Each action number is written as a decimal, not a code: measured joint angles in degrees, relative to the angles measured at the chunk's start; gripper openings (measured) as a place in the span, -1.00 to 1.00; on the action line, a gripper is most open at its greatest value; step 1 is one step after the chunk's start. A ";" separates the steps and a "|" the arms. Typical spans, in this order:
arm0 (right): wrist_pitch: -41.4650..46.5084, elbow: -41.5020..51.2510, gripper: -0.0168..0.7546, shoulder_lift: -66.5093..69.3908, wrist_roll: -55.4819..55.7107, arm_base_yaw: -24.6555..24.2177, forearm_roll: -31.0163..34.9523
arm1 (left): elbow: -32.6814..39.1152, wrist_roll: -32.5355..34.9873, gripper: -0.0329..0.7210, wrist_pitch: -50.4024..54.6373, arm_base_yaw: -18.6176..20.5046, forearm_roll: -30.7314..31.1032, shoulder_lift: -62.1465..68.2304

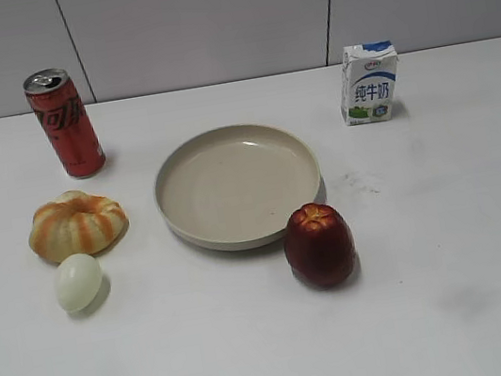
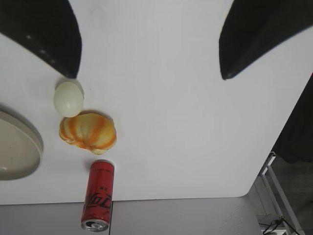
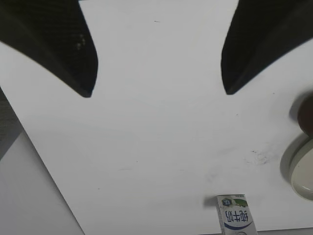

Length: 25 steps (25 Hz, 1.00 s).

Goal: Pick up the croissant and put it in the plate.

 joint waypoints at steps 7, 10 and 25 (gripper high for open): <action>0.00 0.00 0.58 0.00 0.00 0.00 0.00 | 0.00 0.00 0.83 0.00 0.00 0.00 0.00; 0.00 0.00 0.58 0.00 0.06 0.00 0.00 | 0.00 0.00 0.81 0.00 0.00 0.00 0.00; 0.00 0.00 0.58 0.00 -0.01 0.00 0.00 | -5.21 0.00 0.72 -18.71 0.00 -4.64 35.31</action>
